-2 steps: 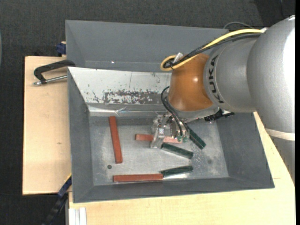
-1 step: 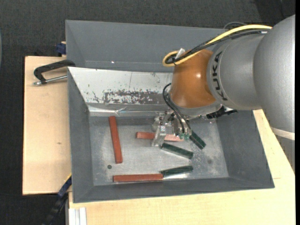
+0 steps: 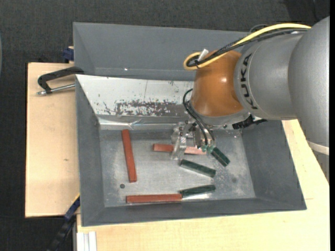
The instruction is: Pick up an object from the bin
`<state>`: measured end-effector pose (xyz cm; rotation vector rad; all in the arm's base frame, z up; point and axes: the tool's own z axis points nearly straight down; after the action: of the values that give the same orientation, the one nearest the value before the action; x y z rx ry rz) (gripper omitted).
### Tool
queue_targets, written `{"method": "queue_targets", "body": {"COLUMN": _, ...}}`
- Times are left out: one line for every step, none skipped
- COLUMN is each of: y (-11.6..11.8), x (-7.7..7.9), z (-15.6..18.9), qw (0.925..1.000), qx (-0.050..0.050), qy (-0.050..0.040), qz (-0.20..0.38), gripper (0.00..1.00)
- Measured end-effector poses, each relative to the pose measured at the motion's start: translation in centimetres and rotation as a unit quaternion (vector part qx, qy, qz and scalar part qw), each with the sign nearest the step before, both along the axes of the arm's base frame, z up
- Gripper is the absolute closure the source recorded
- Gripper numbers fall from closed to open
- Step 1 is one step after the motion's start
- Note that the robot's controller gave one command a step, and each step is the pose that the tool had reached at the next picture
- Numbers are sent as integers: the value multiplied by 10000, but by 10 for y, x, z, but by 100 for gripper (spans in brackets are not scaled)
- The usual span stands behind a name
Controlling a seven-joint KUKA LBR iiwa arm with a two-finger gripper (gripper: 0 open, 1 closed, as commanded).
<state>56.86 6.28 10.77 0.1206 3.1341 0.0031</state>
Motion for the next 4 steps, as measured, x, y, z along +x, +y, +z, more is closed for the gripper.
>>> {"method": "queue_targets", "body": {"y": 0, "x": -1, "z": 13, "qw": 10000, "qx": -3, "qy": 20, "qz": 1, "gripper": 100}}
{"method": "queue_targets", "body": {"y": 0, "x": -1, "z": 30, "qw": 10000, "qx": -1, "qy": 11, "qz": 1, "gripper": 100}}
{"method": "queue_targets", "body": {"y": 0, "x": 0, "z": 41, "qw": 10000, "qx": 0, "qy": -3, "qz": 1, "gripper": 100}}
{"method": "queue_targets", "body": {"y": 0, "x": 0, "z": 50, "qw": 10000, "qx": -1, "qy": 4, "qz": 2, "gripper": 100}}
